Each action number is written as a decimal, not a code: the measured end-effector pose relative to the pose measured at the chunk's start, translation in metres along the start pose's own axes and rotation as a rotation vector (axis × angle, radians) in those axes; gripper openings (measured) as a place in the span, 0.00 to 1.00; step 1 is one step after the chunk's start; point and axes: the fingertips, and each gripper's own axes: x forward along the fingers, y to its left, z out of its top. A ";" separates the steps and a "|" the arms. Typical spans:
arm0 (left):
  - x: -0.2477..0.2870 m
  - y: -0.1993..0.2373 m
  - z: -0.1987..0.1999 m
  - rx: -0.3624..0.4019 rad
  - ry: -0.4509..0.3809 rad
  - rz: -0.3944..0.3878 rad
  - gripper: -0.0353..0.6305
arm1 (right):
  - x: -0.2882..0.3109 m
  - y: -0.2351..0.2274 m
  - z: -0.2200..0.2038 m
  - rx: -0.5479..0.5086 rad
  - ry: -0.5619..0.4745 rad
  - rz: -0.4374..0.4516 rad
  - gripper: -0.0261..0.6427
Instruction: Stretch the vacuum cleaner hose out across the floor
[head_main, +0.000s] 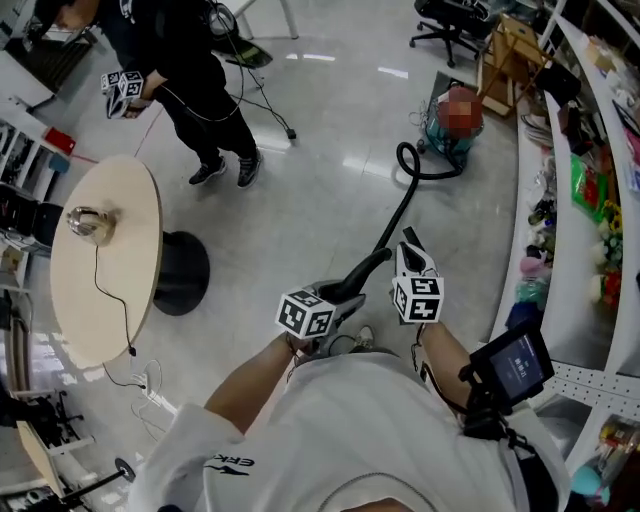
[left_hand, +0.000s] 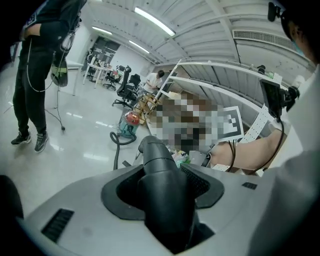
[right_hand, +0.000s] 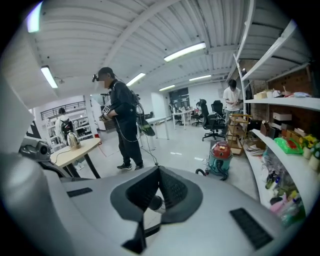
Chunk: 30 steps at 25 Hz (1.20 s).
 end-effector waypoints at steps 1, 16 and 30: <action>-0.006 0.003 -0.004 -0.008 -0.007 0.011 0.37 | 0.003 0.009 0.000 -0.010 0.005 0.015 0.04; -0.119 0.019 -0.057 -0.071 -0.116 0.018 0.37 | -0.021 0.138 -0.028 -0.085 0.047 0.068 0.04; -0.197 0.001 -0.127 -0.035 -0.110 -0.016 0.37 | -0.073 0.227 -0.070 -0.126 0.074 0.079 0.04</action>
